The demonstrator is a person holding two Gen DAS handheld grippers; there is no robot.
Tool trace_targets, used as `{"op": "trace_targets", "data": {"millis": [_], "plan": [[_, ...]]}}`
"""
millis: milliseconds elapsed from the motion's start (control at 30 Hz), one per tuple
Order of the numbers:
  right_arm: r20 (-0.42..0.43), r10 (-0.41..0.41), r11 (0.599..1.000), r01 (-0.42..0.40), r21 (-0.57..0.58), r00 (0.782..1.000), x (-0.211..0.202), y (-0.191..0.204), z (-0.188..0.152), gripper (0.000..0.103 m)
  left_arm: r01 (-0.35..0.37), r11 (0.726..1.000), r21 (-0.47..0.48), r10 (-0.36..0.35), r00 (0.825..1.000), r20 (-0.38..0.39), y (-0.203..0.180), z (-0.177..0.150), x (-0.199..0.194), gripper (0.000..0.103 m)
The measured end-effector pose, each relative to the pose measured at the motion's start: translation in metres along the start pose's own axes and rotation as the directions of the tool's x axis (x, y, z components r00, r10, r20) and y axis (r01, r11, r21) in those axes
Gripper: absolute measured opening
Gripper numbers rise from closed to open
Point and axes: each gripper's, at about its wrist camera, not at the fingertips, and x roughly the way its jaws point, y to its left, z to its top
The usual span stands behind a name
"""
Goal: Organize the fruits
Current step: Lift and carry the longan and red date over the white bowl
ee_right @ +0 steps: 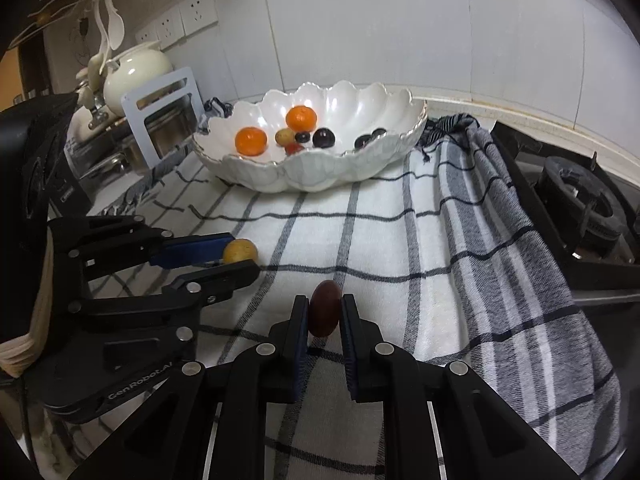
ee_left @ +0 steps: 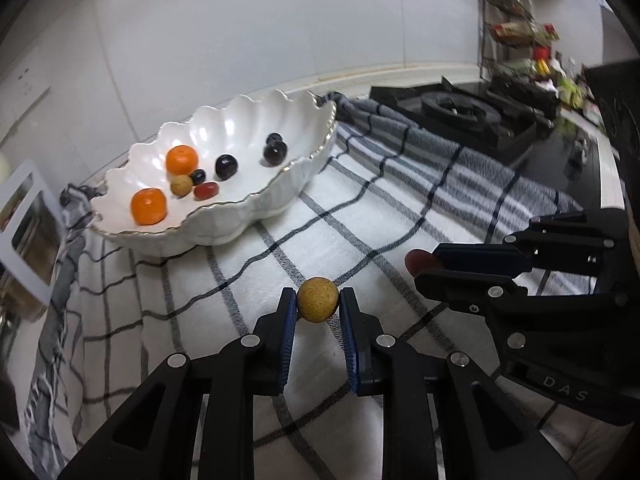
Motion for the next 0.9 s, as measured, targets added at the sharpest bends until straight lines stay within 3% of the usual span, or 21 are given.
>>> {"op": "trace_targets", "data": {"millis": [467, 900], "plan": [[0.089, 0.019, 0.999, -0.016, -0.036, 0.996, -0.036, 0.005, 0.011, 0.017, -0.087, 0.989, -0.116, 0.097, 0.992, 0.079, -0.005, 0.01, -0.046, 0.023], [0.2, 0.042, 0.996, -0.027, -0.079, 0.979, -0.066, 0.01, 0.04, 0.017, -0.14, 0.956, -0.259, 0.186, 0.969, 0.163, 0.009, 0.025, -0.086, 0.023]]}}
